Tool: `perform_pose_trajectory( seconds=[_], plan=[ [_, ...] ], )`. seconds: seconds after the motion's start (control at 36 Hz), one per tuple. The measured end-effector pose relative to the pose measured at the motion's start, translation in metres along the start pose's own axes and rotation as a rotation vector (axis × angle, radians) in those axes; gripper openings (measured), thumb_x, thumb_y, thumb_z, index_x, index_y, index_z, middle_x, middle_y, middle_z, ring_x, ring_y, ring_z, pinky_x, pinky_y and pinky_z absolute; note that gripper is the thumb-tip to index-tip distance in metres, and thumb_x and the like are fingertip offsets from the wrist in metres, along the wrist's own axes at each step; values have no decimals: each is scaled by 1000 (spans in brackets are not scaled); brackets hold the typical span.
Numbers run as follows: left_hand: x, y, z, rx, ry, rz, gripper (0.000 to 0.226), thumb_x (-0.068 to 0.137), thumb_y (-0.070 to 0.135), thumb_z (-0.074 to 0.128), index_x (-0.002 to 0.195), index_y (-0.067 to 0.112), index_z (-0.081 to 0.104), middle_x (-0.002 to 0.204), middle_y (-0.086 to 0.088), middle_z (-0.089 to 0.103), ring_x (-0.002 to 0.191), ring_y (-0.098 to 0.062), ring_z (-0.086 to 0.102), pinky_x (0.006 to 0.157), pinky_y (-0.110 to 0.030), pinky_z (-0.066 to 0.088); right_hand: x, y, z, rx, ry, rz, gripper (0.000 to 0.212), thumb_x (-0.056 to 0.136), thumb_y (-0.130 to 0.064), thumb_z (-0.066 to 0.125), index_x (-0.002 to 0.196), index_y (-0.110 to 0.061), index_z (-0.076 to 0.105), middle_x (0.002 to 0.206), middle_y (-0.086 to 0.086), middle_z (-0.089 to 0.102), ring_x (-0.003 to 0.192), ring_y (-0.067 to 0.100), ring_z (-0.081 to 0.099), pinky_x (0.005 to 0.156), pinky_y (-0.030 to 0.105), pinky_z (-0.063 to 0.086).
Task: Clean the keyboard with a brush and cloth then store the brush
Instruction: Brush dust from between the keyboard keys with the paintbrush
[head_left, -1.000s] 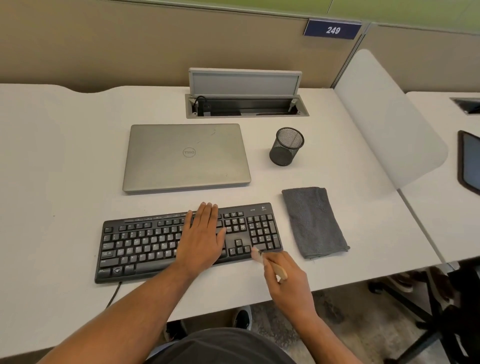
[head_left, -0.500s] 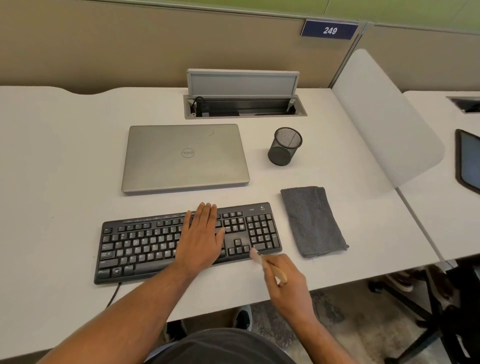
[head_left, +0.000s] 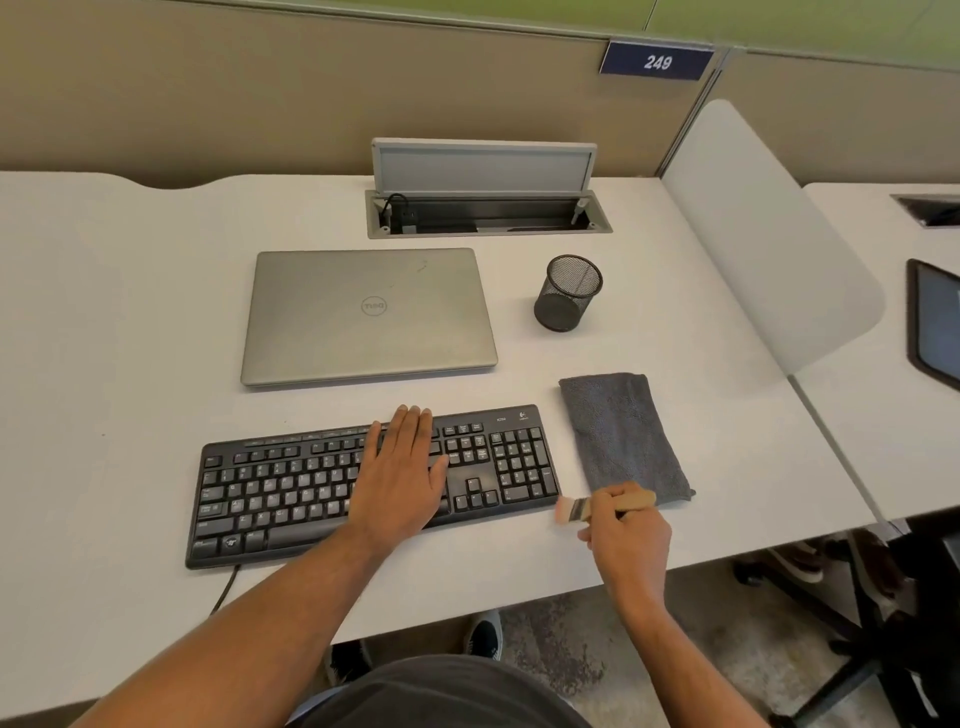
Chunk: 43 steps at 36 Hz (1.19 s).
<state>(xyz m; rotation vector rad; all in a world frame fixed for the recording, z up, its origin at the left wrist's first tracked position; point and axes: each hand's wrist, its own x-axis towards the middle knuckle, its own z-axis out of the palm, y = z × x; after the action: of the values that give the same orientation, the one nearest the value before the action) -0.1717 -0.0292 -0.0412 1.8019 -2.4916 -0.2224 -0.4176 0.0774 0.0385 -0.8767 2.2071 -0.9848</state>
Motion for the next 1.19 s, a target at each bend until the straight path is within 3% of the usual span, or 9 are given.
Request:
perform_pose_trajectory(
  seconds=[0.11,0.25,0.33,0.44,0.58,0.78,0.92,1.08,1.19],
  plan=[
    [0,-1,0,1,-6,0,72,104,52,10,161,9,24,166,-11,29,156,-25,19,126,-52,16,-1,-6,7,-9,-8,-89,17,106,-24,55,93,-24,65,82,-4,75,69,3,74,64,34,62],
    [0,0,0,-1,0,-1,72,104,51,13,160,9,26,164,-12,31,155,-25,22,126,-52,18,-2,-9,12,-131,-114,-83,25,102,-25,56,79,-22,63,67,-5,71,64,20,73,64,48,63],
    [0,-1,0,-5,-1,1,72,104,52,13,160,9,26,165,-12,31,155,-26,22,126,-52,16,-3,-14,13,-151,-120,-150,23,103,-26,57,80,-24,64,70,-8,71,67,16,71,62,43,60],
    [0,-1,0,2,-8,5,72,104,52,12,161,9,24,166,-12,28,156,-25,19,127,-51,14,-1,-20,15,-290,-157,-304,16,104,-30,54,92,-27,65,84,-15,68,76,2,63,62,21,45],
    [0,0,-1,7,-8,3,72,104,51,14,160,8,26,165,-12,31,155,-26,21,126,-52,16,4,-27,13,-528,-233,-322,22,97,-27,54,75,-22,55,67,-6,63,65,14,60,53,26,42],
    [-1,0,-3,7,-8,-1,72,104,51,14,160,9,27,164,-12,32,155,-25,23,126,-52,17,-8,-32,21,-419,-239,-460,15,104,-33,56,95,-27,64,89,-16,66,73,7,62,61,15,42],
    [0,1,-3,0,-7,-3,72,104,52,15,160,9,27,164,-11,32,155,-25,22,126,-51,17,-7,-26,20,-574,-275,-363,31,99,-29,55,69,-28,46,64,-8,57,61,9,54,51,22,33],
    [0,0,-3,-3,-6,-3,71,104,51,16,160,9,29,164,-11,33,155,-25,23,126,-52,17,-9,-27,17,-424,-204,-381,19,104,-34,53,89,-28,63,85,-15,65,73,3,61,59,17,40],
    [-1,0,-3,-10,1,-4,72,104,52,15,159,8,30,163,-12,34,154,-25,24,126,-52,18,-7,-23,17,-511,-215,-352,28,102,-31,56,75,-27,53,70,-10,61,64,7,57,54,19,36]
  ],
)
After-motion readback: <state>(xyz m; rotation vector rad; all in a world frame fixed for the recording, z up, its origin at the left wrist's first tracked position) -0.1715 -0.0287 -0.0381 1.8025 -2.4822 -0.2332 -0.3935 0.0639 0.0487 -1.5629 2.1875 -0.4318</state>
